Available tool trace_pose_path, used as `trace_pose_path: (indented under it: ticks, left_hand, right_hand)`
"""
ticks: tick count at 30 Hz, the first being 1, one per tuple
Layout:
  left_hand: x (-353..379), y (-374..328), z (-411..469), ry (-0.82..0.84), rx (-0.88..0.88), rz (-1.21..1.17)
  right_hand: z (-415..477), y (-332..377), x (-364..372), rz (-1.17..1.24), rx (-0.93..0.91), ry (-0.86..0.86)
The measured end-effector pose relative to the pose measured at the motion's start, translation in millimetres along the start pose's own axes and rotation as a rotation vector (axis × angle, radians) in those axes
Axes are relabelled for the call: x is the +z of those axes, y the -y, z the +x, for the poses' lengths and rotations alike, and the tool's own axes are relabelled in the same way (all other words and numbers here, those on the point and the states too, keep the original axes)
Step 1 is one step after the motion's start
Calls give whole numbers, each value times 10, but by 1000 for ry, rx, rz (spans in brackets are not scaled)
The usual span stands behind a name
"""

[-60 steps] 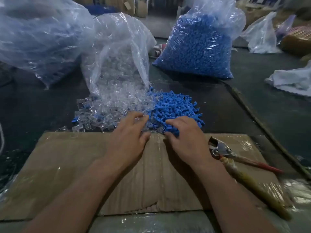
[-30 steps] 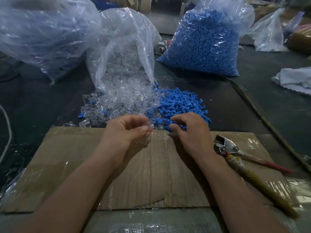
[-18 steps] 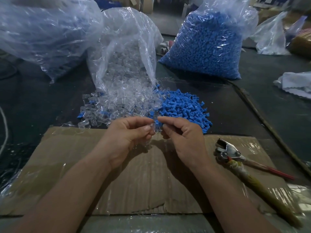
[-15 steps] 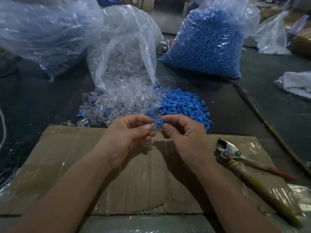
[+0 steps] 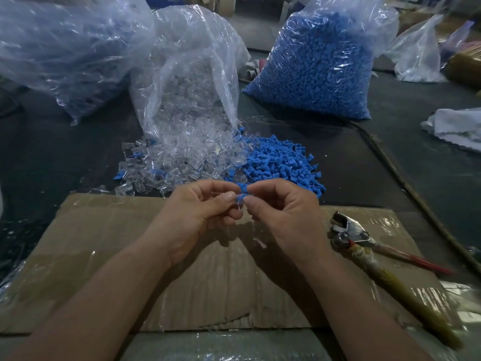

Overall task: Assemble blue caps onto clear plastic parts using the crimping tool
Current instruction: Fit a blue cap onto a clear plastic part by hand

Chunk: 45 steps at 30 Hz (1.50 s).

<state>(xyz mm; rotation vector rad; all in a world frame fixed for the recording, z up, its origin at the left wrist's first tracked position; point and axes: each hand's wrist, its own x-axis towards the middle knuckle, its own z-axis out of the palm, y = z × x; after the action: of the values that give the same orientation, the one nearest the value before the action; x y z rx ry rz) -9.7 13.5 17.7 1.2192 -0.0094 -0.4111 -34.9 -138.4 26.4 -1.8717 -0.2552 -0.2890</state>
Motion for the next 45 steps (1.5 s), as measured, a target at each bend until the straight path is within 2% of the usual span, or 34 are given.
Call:
trace_pose_path:
  ticks: [4,8,15,22,25,30,33,38,45]
  left_hand:
    - [6,5,2,-10,-4,-5]
    - [26,12,12,-2,-4,-17]
    - [32,49,14,28,-25,-55]
    - [42,57,-7,22,-45,-53]
    - [50,28,-12,40,-82,-61]
    - [-17,-62,-19,24,-35,87]
    - [-45,-92,-49,44,30,130]
    - [-10,-88,-47,56,42,169]
    - [31,-100,-67,10,41,143]
  right_hand:
    - [17,1,-26,139,42,39]
    - [28,6,-23,107,-20,41]
    - [22,-1,-42,242,4,94]
    - [7,13,-54,74,-107,156]
    - [14,-18,-64,33,-134,111]
    - [15,-70,-69,-93,-161,94]
    - [5,-62,-56,-106,-192,120]
    - [-1,-82,-55,-144,-235,108]
    - [10,-102,-74,-75,-155,124]
